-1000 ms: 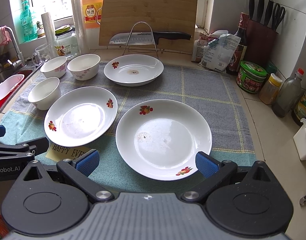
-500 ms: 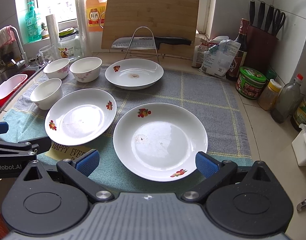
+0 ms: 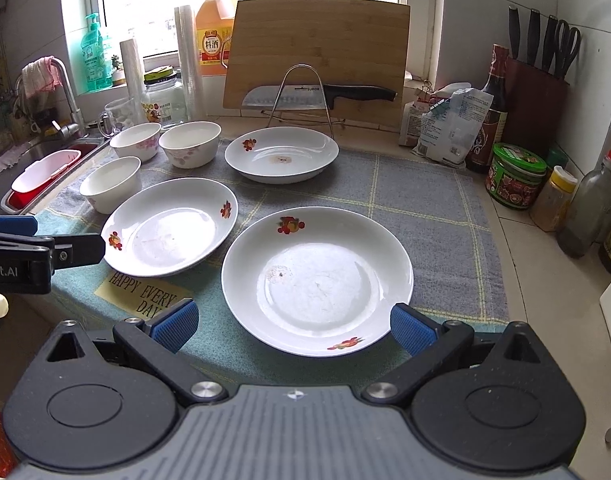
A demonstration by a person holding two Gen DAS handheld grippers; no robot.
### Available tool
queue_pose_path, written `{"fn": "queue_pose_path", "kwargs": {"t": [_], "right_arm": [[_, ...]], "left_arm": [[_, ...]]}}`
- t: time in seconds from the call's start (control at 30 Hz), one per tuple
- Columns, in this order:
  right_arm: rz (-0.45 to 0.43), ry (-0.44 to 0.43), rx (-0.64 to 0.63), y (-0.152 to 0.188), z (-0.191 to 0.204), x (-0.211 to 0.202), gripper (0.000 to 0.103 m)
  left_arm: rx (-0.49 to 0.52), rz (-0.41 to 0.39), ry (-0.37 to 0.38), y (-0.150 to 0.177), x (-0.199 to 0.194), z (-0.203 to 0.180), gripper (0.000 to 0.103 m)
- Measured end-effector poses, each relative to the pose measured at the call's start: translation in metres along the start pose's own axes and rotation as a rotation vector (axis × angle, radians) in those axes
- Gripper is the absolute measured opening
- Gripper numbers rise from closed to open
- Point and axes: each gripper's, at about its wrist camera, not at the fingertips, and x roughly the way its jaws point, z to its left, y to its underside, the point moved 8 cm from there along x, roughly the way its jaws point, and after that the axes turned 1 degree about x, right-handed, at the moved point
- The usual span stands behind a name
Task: Organize plates and bowls
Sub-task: 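Reach the left gripper to the rim of a white fruit-decal plate and grasp it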
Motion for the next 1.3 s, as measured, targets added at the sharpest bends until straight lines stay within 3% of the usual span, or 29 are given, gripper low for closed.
{"fn": "queue_pose_path", "kwargs": {"t": [0.3,0.4,0.7,1.3], "right_arm": [[0.029,-0.056,-0.02,0.027,-0.012,0.02,0.103],[0.042,-0.072,-0.016,0.035,-0.015,0.029,0.103],[0.065,-0.058,-0.026,0.05,-0.022,0.058,0.103],[0.016,-0.03,-0.091,0.045,-0.025,0.092,0.103]], "left_arm": [[0.025,0.025,0.004,0.003,0.016,-0.007,0.102],[0.012,-0.006,0.025,-0.003,0.021,-0.007,0.102],[0.014,0.008,0.085,-0.021,0.05,-0.015,0.102],[0.11,0.084,0.242,-0.046,0.101,-0.048,0.102]]}}
